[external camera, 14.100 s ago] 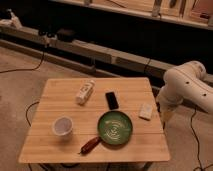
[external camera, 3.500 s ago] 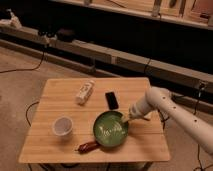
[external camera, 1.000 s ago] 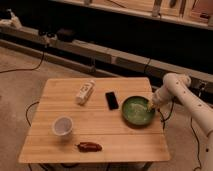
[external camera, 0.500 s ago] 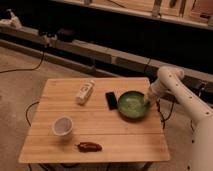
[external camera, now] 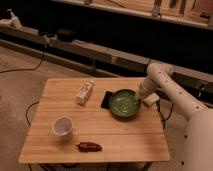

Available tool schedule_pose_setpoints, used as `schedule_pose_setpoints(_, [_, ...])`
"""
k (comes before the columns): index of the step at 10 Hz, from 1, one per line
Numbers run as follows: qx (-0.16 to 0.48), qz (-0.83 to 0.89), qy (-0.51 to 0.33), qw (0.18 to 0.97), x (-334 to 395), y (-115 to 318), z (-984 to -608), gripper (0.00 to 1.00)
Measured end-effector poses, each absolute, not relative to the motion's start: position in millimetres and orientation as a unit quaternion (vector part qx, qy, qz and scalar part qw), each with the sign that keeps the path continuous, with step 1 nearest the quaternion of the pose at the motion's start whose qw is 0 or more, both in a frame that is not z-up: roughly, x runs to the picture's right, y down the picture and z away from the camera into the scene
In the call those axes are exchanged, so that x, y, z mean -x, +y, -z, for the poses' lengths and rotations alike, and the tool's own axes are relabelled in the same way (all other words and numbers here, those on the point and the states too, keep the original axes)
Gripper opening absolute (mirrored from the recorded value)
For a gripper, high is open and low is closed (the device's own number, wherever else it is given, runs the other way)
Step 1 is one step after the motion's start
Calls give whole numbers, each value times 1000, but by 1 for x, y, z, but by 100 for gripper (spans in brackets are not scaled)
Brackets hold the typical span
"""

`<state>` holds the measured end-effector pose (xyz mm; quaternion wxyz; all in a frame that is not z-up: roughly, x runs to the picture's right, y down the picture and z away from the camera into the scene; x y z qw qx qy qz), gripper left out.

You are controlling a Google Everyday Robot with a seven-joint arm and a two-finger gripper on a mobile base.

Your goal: Drag the ceramic bowl in a circle

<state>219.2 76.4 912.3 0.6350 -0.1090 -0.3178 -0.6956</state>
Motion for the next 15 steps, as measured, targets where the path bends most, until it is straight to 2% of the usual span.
schedule_pose_setpoints(4, [90, 733, -334, 585, -152, 85, -895, 11])
schedule_pose_setpoints(8, [76, 743, -359, 560, -111, 114, -866, 11])
schedule_pose_setpoints(11, [72, 739, -371, 557, -101, 144, -842, 11])
schedule_pose_setpoints(15, [99, 724, -378, 569, -122, 186, -815, 11])
